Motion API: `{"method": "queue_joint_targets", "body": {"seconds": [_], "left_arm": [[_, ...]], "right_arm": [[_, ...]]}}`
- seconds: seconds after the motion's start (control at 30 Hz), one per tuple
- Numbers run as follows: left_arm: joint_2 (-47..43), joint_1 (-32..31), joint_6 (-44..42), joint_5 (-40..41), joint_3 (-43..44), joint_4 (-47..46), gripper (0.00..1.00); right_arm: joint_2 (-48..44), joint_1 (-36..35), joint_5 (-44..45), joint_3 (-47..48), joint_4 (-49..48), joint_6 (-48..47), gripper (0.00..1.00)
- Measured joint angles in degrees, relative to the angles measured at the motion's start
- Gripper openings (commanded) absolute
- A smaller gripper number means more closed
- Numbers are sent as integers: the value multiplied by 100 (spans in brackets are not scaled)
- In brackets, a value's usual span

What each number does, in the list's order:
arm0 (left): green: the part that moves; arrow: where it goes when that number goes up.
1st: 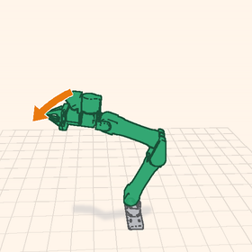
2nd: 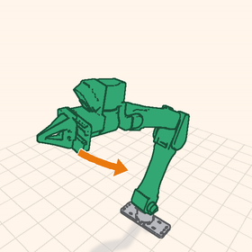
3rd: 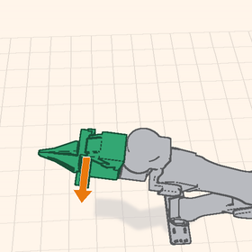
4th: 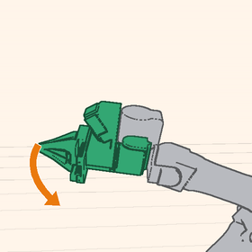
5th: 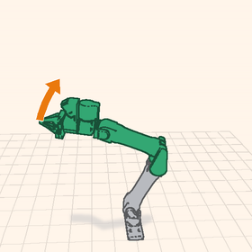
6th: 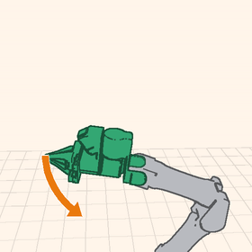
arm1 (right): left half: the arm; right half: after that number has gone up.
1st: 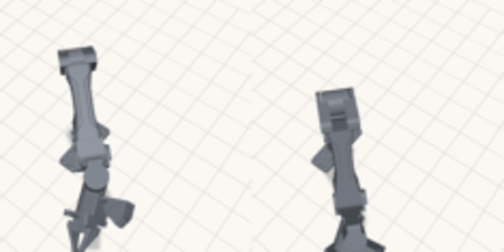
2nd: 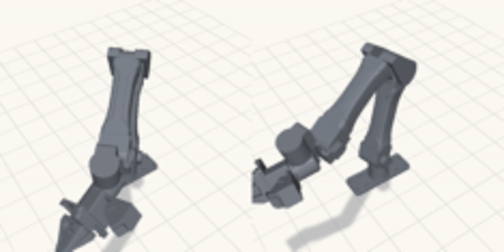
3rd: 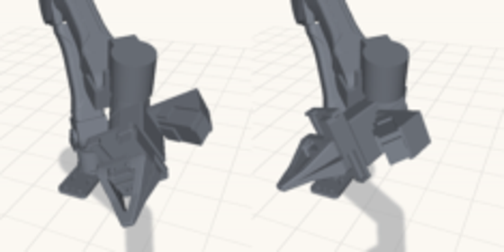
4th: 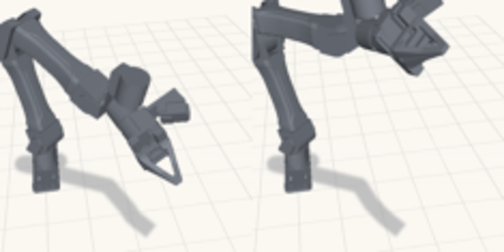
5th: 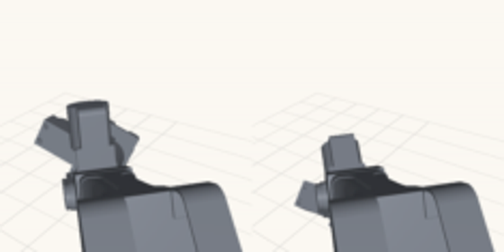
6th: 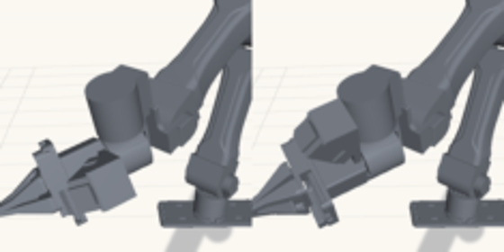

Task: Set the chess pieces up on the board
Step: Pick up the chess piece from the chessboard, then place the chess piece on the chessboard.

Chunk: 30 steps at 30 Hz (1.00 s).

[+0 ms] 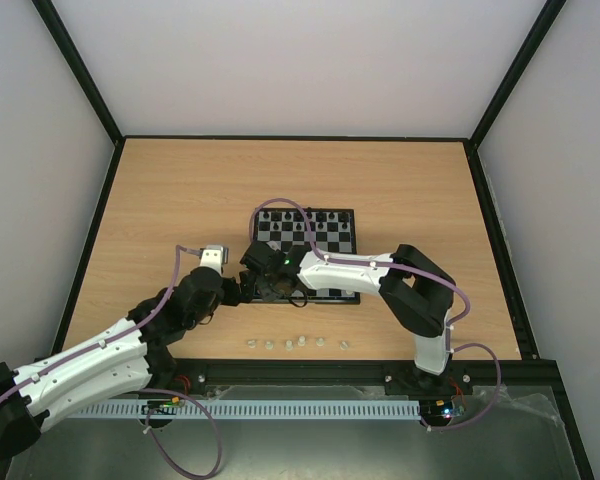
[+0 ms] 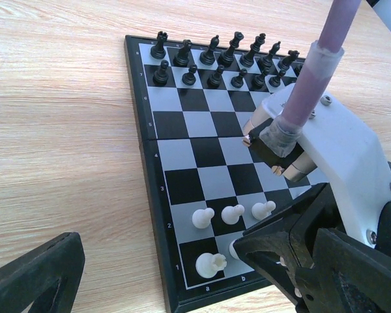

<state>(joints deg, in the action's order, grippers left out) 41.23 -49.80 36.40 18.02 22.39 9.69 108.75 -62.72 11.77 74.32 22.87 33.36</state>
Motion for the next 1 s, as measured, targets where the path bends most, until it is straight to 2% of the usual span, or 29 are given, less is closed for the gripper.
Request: {"method": "queue_joint_targets", "body": {"seconds": [0.27,0.63,1.0], "left_arm": [[4,2,0,-2,0,2,99],[15,2,-2,-2,0,0,99],[33,2,-2,-2,0,0,99]], "right_arm": [[-129,0,22,-144,-2,13,6],[-1182,9,352,-872,240,175,6],[-1224,476,415,-1049,260,109,6]]}}
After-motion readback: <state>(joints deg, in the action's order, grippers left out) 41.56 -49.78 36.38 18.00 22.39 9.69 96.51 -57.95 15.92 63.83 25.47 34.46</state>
